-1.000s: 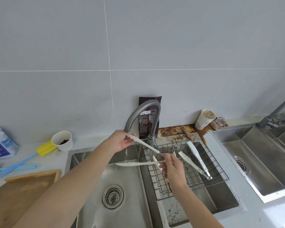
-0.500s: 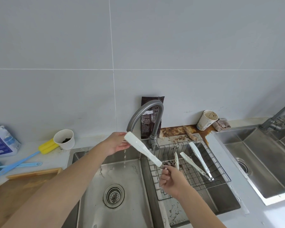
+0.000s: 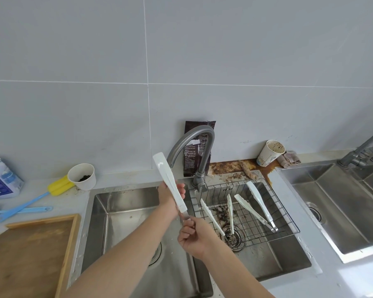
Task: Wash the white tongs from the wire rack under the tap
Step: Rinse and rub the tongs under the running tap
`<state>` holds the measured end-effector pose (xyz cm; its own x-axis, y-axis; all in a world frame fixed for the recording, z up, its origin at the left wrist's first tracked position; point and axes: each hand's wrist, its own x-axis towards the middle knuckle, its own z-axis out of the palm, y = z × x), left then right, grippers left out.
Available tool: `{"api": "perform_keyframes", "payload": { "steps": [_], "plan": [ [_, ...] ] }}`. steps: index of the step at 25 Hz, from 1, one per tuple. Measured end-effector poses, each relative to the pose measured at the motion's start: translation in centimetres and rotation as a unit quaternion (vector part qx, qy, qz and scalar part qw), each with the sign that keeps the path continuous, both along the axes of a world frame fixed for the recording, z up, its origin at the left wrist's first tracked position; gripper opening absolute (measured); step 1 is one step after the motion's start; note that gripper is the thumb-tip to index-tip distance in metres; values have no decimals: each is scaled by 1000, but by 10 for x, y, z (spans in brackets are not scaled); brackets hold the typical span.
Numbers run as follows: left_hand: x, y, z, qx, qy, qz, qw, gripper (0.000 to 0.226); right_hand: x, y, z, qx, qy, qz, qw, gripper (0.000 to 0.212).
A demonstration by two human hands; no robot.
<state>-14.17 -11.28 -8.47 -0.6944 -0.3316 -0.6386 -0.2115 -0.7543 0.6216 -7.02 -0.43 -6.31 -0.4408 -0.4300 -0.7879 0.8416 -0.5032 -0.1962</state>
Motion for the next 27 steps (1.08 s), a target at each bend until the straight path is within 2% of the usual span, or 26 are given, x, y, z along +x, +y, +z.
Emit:
{"api": "perform_keyframes", "payload": {
  "steps": [9, 13, 16, 21, 24, 27],
  "plan": [
    [-11, -12, 23, -48, 29, 10, 998, 28, 10, 16, 1, -13, -1, -4, 1000, 20],
    [0, 19, 11, -12, 34, -9, 999, 27, 0, 15, 4, 5, 5, -16, 1000, 20],
    [-4, 6, 13, -18, 20, 3, 1000, 29, 4, 25, 4, 18, 14, -10, 1000, 21],
    [-15, -7, 22, -82, 16, 21, 996, 27, 5, 22, 7, 1, 14, -2, 1000, 22],
    [-7, 15, 13, -60, 26, -1, 998, 21, -2, 18, 10, 14, 18, -13, 1000, 22],
    [-8, 5, 15, -73, 8, -5, 997, 26, 3, 32, 3, 14, 17, -10, 1000, 22]
  ]
}}
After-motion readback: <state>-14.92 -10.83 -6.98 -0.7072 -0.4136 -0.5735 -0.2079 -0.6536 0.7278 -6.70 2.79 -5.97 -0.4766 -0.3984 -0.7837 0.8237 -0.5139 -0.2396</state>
